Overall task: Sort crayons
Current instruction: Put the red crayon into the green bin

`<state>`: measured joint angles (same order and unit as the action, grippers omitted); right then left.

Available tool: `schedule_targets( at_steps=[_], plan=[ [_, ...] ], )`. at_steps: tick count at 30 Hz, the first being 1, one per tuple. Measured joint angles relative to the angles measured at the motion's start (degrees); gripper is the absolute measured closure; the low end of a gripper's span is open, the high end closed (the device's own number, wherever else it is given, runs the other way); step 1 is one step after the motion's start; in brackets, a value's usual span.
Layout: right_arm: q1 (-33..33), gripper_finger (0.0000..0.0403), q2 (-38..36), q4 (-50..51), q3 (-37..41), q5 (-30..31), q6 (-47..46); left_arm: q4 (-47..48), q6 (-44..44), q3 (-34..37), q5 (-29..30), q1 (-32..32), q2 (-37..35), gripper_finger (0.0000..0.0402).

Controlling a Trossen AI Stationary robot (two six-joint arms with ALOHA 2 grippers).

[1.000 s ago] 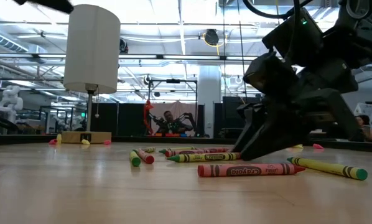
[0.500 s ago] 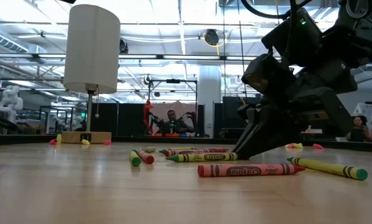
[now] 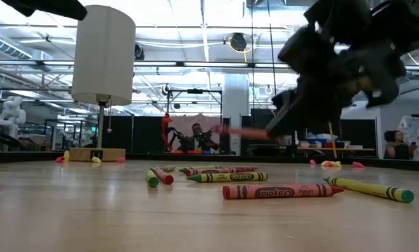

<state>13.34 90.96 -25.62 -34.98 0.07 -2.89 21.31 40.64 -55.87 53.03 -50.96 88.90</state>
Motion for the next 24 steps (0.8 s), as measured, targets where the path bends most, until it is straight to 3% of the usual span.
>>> schedule_targets(
  at_steps=[11, 16, 24],
  plan=[
    [6.37, 0.0401, -11.70, 0.65, -0.08, -0.12, -1.13, -7.09, -8.33, 0.98, 2.65, 0.00, 0.00, 0.0288],
    [9.90, 0.0401, -11.93, -3.84, -0.08, 0.13, -2.39, -8.31, -9.78, 0.98, 2.78, 0.00, 0.00, 0.0288],
    [13.60, 0.0401, -11.32, -8.58, 0.00, 6.20, -0.99, -9.27, -10.02, 0.98, 2.91, 0.00, 0.00, 0.0288]
  ],
)
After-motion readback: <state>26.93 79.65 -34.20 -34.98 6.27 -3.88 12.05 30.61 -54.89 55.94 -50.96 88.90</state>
